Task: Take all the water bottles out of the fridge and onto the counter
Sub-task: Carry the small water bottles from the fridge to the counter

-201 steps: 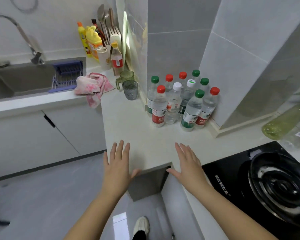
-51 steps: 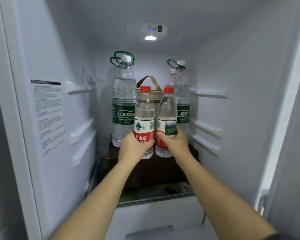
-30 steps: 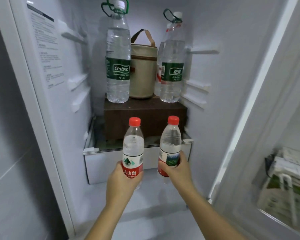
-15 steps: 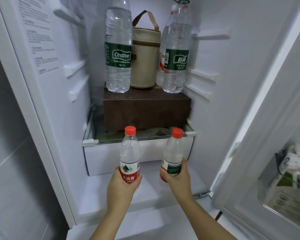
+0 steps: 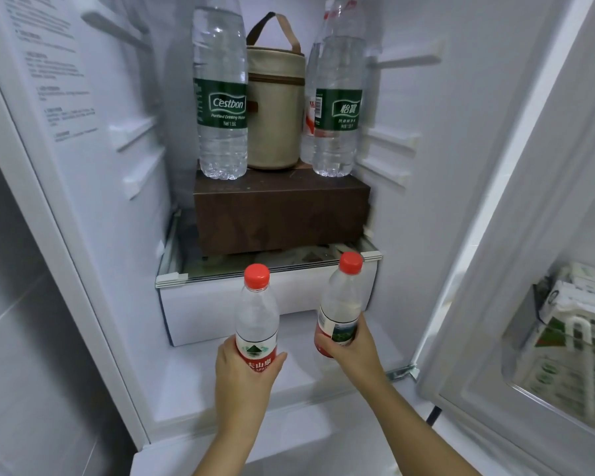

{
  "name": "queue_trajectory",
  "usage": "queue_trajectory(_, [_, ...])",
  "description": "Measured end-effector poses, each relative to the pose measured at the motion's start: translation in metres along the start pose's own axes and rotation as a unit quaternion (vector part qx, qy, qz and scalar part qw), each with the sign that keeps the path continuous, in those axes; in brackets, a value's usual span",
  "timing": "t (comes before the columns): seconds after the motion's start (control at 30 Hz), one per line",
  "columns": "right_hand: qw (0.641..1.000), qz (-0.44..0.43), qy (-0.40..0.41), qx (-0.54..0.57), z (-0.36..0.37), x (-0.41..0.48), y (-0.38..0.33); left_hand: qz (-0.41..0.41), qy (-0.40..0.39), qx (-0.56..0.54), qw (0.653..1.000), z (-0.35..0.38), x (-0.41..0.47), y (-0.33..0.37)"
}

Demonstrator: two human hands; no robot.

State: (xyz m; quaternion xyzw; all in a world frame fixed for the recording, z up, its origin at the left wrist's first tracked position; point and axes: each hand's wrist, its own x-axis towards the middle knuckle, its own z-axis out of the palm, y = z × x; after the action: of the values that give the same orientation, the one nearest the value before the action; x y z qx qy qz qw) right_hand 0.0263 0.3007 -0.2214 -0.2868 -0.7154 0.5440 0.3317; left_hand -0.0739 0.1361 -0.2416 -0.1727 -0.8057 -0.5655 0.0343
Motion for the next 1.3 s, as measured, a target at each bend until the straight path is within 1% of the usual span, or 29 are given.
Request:
queue_trajectory(0.1, [1.0,0.005,-0.019,0.005,-0.002,-0.001,0.002,0.003,0.005,-0.001,1.0,0.001,-0.002,0.001])
queue_trajectory(0.2, [0.999,0.015,-0.02,0.02,0.0,-0.001,0.002,0.003,-0.002,0.004,1.0,0.001,-0.002,-0.001])
queue_trajectory(0.33, [0.999,0.001,0.004,0.035,0.003,-0.006,0.003,-0.025,-0.049,-0.067,0.996,-0.003,-0.001,-0.003])
queue_trajectory(0.43, [0.999,-0.018,0.022,0.038,0.003,-0.004,0.001,-0.032,-0.061,-0.082,0.994,-0.005,0.006,0.003])
queue_trajectory(0.5, [0.999,-0.023,0.019,0.03,0.002,-0.003,-0.002,-0.039,-0.064,-0.088,0.993,-0.006,0.009,0.006])
queue_trajectory(0.57, [0.999,-0.026,0.002,0.02,-0.003,-0.002,-0.003,-0.039,-0.071,-0.091,0.993,-0.007,0.01,0.005])
queue_trajectory(0.7, [0.997,-0.015,-0.071,0.007,-0.016,-0.001,-0.002,-0.041,-0.103,-0.111,0.988,-0.012,0.015,0.003])
queue_trajectory(0.77, [0.997,-0.006,-0.075,0.011,-0.013,-0.003,-0.002,-0.045,-0.115,-0.129,0.984,-0.013,0.019,0.003])
queue_trajectory(0.97, [1.0,-0.001,0.001,0.023,0.0,-0.005,0.005,-0.032,-0.129,-0.144,0.981,-0.013,0.025,-0.002])
queue_trajectory(1.1, [1.0,-0.005,0.013,0.018,-0.001,-0.006,0.009,-0.026,-0.142,-0.148,0.978,-0.01,0.029,-0.007])
queue_trajectory(1.3, [0.998,0.02,0.05,0.021,0.009,-0.01,0.009,-0.028,-0.123,-0.157,0.98,-0.006,0.027,-0.015])
